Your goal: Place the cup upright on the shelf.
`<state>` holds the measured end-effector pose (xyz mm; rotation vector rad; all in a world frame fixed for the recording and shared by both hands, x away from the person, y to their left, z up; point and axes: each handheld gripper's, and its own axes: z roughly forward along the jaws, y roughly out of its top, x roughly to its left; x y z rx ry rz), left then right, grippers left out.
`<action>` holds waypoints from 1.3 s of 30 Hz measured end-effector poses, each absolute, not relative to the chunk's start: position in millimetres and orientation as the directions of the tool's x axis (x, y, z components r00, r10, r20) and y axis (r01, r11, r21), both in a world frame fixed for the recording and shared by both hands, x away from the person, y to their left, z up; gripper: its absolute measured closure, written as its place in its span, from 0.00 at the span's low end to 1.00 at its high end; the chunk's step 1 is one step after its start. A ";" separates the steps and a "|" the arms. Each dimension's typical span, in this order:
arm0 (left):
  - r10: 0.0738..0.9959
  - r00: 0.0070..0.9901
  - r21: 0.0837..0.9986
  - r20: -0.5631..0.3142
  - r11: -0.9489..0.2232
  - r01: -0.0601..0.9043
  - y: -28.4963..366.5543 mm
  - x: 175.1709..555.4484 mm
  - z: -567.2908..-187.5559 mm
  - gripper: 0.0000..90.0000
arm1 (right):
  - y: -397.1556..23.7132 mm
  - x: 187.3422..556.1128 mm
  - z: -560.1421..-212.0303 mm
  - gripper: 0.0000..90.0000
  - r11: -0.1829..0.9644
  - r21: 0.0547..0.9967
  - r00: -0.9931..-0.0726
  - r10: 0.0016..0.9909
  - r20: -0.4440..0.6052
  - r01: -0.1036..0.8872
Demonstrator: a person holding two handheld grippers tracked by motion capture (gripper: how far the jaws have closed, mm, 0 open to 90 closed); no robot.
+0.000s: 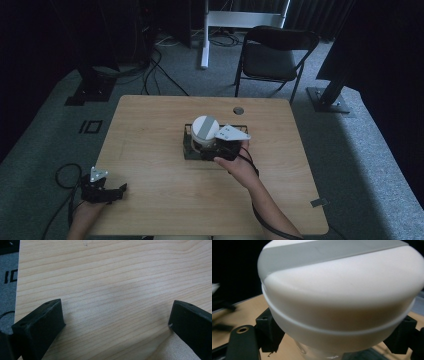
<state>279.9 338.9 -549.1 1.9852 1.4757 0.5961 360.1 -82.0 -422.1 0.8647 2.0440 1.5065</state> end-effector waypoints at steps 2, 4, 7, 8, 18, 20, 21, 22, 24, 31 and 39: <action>0.958 0.286 0.686 0.008 -0.214 0.695 339.0 279.9 -549.0 0.00 | -85.3 364.4 -421.0 0.20 0.193 0.955 -0.667 0.745 0.007 0.225; 0.958 0.286 0.686 0.009 -0.214 0.695 339.1 279.8 -549.0 0.00 | -88.8 368.3 -420.2 0.20 0.202 0.954 -0.640 0.768 -0.013 0.223; 0.958 0.286 0.686 0.007 -0.213 0.696 339.0 279.8 -549.0 0.00 | -94.8 374.0 -419.8 0.20 0.180 0.954 -0.597 0.802 -0.002 0.240; 0.958 0.286 0.686 0.007 -0.213 0.696 339.0 279.8 -549.0 0.00 | -94.8 374.0 -419.8 0.20 0.180 0.954 -0.597 0.802 -0.002 0.240; 0.958 0.286 0.686 0.007 -0.213 0.696 339.0 279.8 -549.0 0.00 | -117.3 389.2 -434.2 0.20 0.177 0.938 -0.461 0.887 -0.020 0.299; 0.958 0.285 0.686 0.008 -0.213 0.696 338.9 279.8 -549.0 0.00 | -119.9 391.7 -438.1 0.20 0.185 0.938 -0.425 0.904 -0.045 0.294; 0.958 0.287 0.686 0.009 -0.214 0.696 339.1 279.8 -549.0 0.00 | -121.9 393.6 -440.1 0.20 0.175 0.934 -0.412 0.910 -0.032 0.313; 0.958 0.287 0.686 0.009 -0.215 0.696 339.1 279.9 -549.0 0.00 | -123.2 395.0 -442.2 0.20 0.181 0.932 -0.388 0.920 -0.048 0.314; 0.958 0.287 0.686 0.008 -0.214 0.696 339.1 279.9 -549.0 0.00 | -126.7 397.4 -446.1 0.20 0.167 0.924 -0.365 0.930 -0.032 0.343; 0.958 0.287 0.686 0.009 -0.214 0.696 339.1 279.9 -549.0 0.00 | -131.0 399.3 -460.8 0.20 0.163 0.903 -0.340 0.940 -0.019 0.398; 0.958 0.287 0.686 0.008 -0.214 0.696 339.1 279.9 -549.0 0.00 | -130.0 401.7 -473.5 0.20 0.193 0.880 -0.356 0.934 -0.029 0.434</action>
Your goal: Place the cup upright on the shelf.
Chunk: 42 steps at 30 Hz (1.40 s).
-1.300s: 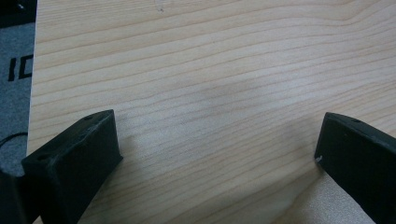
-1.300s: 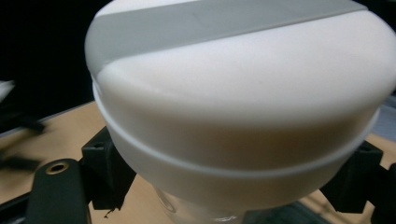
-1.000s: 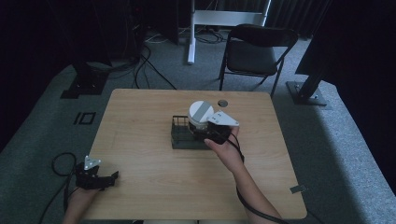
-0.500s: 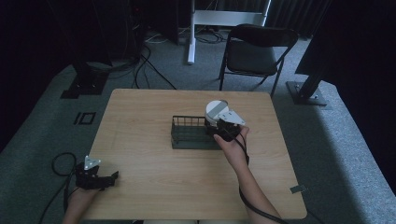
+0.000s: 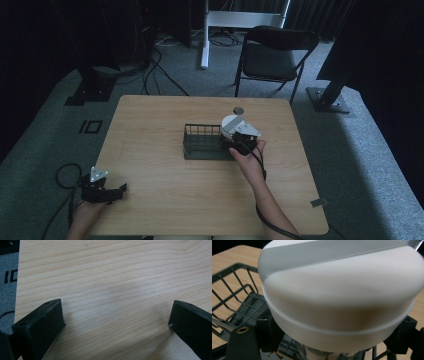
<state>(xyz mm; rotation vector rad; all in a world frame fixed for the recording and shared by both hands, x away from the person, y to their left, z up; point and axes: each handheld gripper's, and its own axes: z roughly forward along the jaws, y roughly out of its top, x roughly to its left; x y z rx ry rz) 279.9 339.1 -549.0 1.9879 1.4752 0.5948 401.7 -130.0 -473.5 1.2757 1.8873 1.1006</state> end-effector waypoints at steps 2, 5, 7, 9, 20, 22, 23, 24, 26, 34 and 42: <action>0.958 0.286 0.686 0.008 -0.214 0.696 339.1 279.9 -549.0 0.00 | -131.1 402.1 -475.9 0.20 0.192 0.878 -0.351 0.936 -0.029 0.438; 0.958 0.287 0.685 0.008 -0.214 0.696 339.1 279.9 -549.0 0.00 | -132.5 402.3 -478.4 0.20 0.188 0.875 -0.353 0.935 -0.021 0.446; 0.958 0.286 0.686 0.008 -0.214 0.696 339.1 279.9 -549.0 0.00 | -132.8 402.0 -478.4 0.20 0.191 0.875 -0.357 0.934 -0.022 0.445; 0.958 0.286 0.686 0.008 -0.214 0.696 339.1 279.9 -549.0 0.00 | -132.9 401.8 -479.3 0.20 0.190 0.878 -0.358 0.933 -0.023 0.439; 0.958 0.286 0.685 0.009 -0.214 0.696 339.1 279.9 -549.0 0.00 | -135.8 400.5 -481.3 0.20 0.166 0.886 -0.364 0.931 0.004 0.434; 0.958 0.286 0.686 0.008 -0.214 0.696 339.1 279.9 -549.0 0.00 | -136.3 400.0 -481.7 0.20 0.170 0.889 -0.377 0.926 0.003 0.426; 0.958 0.286 0.686 0.008 -0.214 0.696 339.1 279.9 -549.0 0.00 | -135.9 399.2 -482.2 0.19 0.170 0.892 -0.375 0.927 0.000 0.419; 0.958 0.286 0.686 0.008 -0.214 0.696 339.1 279.9 -549.0 0.00 | -135.5 398.6 -482.6 0.19 0.175 0.894 -0.377 0.926 -0.008 0.412; 0.958 0.286 0.685 0.008 -0.214 0.696 339.1 279.9 -549.0 0.00 | -135.3 397.8 -483.3 0.15 0.182 0.895 -0.378 0.926 -0.016 0.407; 0.958 0.286 0.686 0.008 -0.214 0.696 339.1 279.9 -549.0 0.00 | -139.6 394.3 -476.9 0.14 0.163 0.902 -0.390 0.921 0.007 0.400; 0.958 0.286 0.686 0.008 -0.214 0.696 339.1 279.9 -549.0 0.00 | -144.3 386.6 -473.6 0.14 0.169 0.905 -0.410 0.912 0.007 0.391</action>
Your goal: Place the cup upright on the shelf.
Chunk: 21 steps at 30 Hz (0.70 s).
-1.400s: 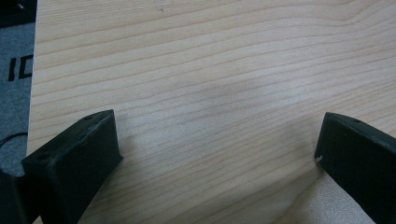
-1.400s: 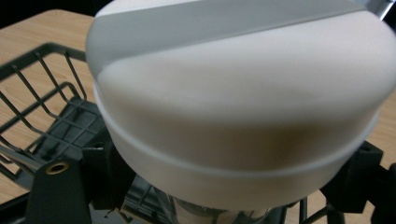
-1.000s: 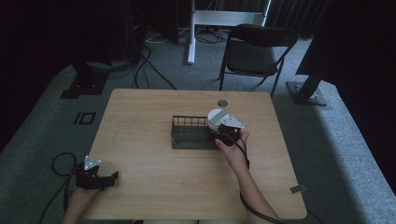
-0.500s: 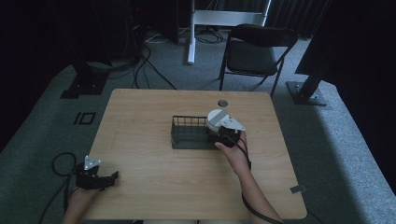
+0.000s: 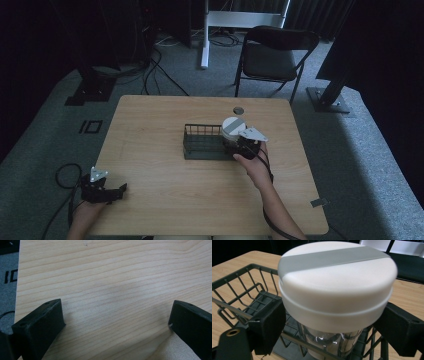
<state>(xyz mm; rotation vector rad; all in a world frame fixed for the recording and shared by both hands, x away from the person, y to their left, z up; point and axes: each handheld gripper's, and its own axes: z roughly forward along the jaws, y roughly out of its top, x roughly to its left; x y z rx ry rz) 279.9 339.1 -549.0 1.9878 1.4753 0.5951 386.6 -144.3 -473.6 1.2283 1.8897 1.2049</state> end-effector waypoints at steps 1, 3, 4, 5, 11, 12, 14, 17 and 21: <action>0.958 0.286 0.686 0.008 -0.214 0.696 339.1 279.9 -549.0 0.00 | -144.6 386.0 -473.5 0.14 0.167 0.905 -0.411 0.912 0.010 0.392; 0.958 0.286 0.686 0.008 -0.214 0.696 339.1 279.9 -549.0 0.00 | -145.4 384.3 -473.5 0.14 0.169 0.905 -0.412 0.911 0.008 0.391; 0.958 0.286 0.686 0.008 -0.214 0.696 339.1 279.9 -549.0 0.00 | -146.2 383.6 -473.7 0.14 0.168 0.905 -0.411 0.912 0.008 0.391; 0.958 0.286 0.686 0.008 -0.214 0.696 339.1 279.9 -549.0 0.00 | -146.6 383.0 -474.0 0.14 0.166 0.905 -0.412 0.911 0.012 0.393; 0.958 0.286 0.686 0.008 -0.214 0.696 339.1 279.9 -549.0 0.00 | -152.1 377.9 -473.9 0.14 0.164 0.906 -0.416 0.909 0.014 0.390; 0.958 0.286 0.686 0.008 -0.214 0.696 339.1 279.9 -549.0 0.00 | -153.7 376.8 -473.6 0.14 0.165 0.906 -0.417 0.909 0.013 0.389; 0.958 0.286 0.686 0.008 -0.214 0.696 339.1 279.9 -549.0 0.00 | -161.0 373.3 -474.3 0.14 0.164 0.907 -0.414 0.910 0.013 0.387; 0.958 0.286 0.686 0.008 -0.214 0.696 339.0 279.9 -549.0 0.00 | -166.6 370.4 -477.0 0.14 0.167 0.905 -0.409 0.912 0.009 0.391; 0.958 0.286 0.686 0.008 -0.214 0.696 339.0 279.9 -549.0 0.00 | -173.2 364.7 -481.8 0.14 0.165 0.903 -0.414 0.910 0.015 0.396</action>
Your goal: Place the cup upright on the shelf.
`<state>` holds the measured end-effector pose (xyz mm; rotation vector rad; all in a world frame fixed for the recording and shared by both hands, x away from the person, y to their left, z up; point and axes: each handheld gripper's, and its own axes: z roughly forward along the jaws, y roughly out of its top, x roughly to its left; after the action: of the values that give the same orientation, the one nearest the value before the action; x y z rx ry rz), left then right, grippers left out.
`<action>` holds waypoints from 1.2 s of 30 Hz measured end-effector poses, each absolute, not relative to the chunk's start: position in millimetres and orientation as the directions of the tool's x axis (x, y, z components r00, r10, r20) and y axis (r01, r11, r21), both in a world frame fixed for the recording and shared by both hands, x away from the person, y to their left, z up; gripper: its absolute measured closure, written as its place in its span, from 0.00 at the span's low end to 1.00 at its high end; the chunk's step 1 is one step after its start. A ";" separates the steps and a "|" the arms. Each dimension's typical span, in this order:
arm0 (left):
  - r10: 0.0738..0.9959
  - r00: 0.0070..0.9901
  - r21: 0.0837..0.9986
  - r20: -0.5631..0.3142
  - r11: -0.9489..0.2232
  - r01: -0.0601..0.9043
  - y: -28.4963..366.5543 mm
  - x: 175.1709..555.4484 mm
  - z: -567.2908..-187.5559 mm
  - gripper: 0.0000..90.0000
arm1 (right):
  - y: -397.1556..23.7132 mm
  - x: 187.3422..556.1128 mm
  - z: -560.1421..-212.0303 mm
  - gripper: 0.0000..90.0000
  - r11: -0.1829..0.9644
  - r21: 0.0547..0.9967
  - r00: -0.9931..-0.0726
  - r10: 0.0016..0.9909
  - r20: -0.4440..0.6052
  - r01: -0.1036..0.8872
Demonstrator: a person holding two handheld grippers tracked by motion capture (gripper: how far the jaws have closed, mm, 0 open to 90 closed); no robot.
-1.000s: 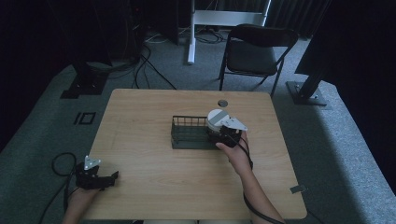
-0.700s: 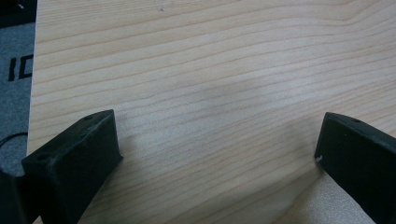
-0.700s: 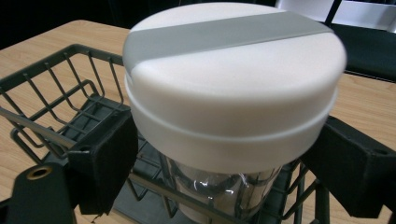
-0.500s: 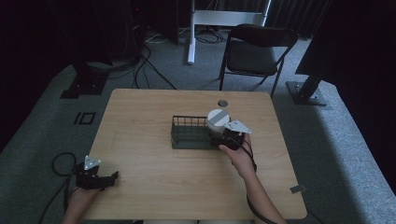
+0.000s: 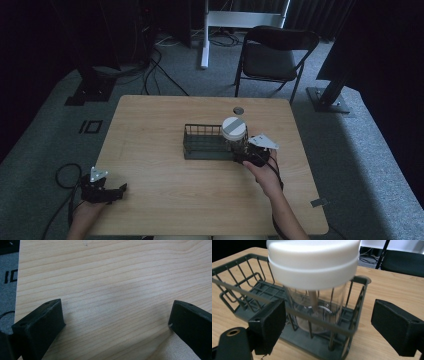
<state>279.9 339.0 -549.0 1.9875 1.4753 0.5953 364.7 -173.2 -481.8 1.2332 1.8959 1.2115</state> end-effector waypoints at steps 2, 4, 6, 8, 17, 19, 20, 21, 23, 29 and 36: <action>0.958 0.286 0.686 0.009 -0.214 0.696 339.1 279.8 -549.0 0.00 | -176.6 360.7 -484.8 0.14 0.179 0.904 -0.414 0.910 -0.002 0.389; 0.958 0.286 0.686 0.008 -0.214 0.696 339.1 279.9 -549.0 0.00 | -180.4 356.3 -488.5 0.14 0.189 0.903 -0.417 0.909 -0.012 0.387; 0.958 0.286 0.686 0.008 -0.214 0.696 339.1 279.9 -549.0 0.00 | -184.1 352.1 -492.8 0.14 0.191 0.899 -0.421 0.907 -0.008 0.394; 0.958 0.286 0.686 0.008 -0.214 0.696 339.1 279.9 -549.0 0.00 | -187.9 348.7 -496.7 0.14 0.189 0.899 -0.416 0.909 -0.008 0.396; 0.958 0.286 0.686 0.008 -0.214 0.696 339.0 279.9 -549.0 0.00 | -203.7 343.9 -510.4 0.14 0.166 0.888 -0.383 0.924 0.012 0.429; 0.958 0.286 0.686 0.008 -0.214 0.696 339.0 279.9 -549.0 0.00 | -207.3 343.6 -513.3 0.14 0.161 0.886 -0.373 0.928 0.015 0.435; 0.958 0.286 0.686 0.008 -0.214 0.696 339.1 279.9 -549.0 0.00 | -209.1 343.5 -514.9 0.14 0.157 0.886 -0.367 0.930 0.016 0.436; 0.958 0.286 0.686 0.008 -0.214 0.696 339.1 279.9 -549.0 0.00 | -211.0 343.2 -516.3 0.14 0.152 0.885 -0.361 0.933 0.018 0.439; 0.958 0.287 0.686 0.008 -0.214 0.696 339.1 279.9 -549.0 0.00 | -214.6 342.6 -519.4 0.14 0.156 0.882 -0.353 0.935 0.013 0.445; 0.958 0.286 0.686 0.009 -0.214 0.696 339.0 279.8 -549.0 0.00 | -226.1 341.3 -526.8 0.14 0.146 0.874 -0.319 0.948 0.011 0.463; 0.958 0.286 0.686 0.009 -0.214 0.696 339.0 279.8 -549.0 0.00 | -238.8 339.2 -532.3 0.14 0.128 0.864 -0.276 0.961 0.013 0.488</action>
<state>279.8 339.0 -549.0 1.9879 1.4752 0.5951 339.2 -238.8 -532.3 1.3953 1.8383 1.0678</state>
